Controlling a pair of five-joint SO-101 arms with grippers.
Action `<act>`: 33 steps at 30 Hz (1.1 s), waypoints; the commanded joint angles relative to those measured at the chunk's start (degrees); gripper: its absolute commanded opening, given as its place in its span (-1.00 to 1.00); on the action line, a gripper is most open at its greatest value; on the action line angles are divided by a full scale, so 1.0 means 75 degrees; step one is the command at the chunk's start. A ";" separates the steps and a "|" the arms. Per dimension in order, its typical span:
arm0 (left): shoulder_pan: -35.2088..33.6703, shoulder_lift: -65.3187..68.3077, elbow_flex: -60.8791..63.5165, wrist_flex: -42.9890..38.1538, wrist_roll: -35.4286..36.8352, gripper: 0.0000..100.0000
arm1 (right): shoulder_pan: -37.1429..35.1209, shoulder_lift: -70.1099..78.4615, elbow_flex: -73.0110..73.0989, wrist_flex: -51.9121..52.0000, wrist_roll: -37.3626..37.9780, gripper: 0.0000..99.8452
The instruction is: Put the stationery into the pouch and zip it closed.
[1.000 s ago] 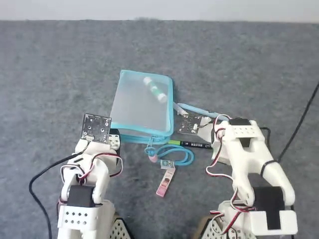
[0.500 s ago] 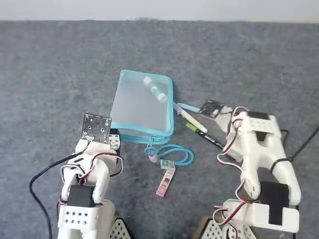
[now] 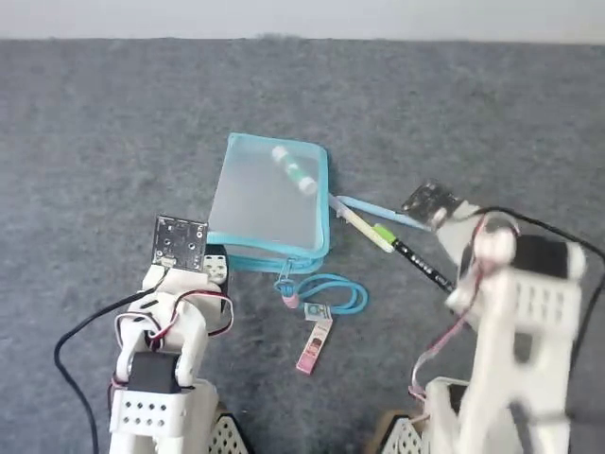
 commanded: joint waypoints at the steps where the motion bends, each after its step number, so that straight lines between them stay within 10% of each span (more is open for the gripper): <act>1: -0.0082 -0.0094 -0.0217 -0.0082 0.0152 -0.98 | -0.0662 -0.1764 -0.0410 0.0838 -0.0469 -0.99; 16: -0.0082 -0.0070 -0.0217 -0.0082 0.0152 -0.98 | -0.5703 0.0053 -0.1114 0.0838 -0.3446 -0.99; 33: -0.0012 -0.0105 -0.0205 -0.0094 0.0082 -0.98 | -0.5996 0.3839 -0.4032 0.0826 -0.5099 -0.99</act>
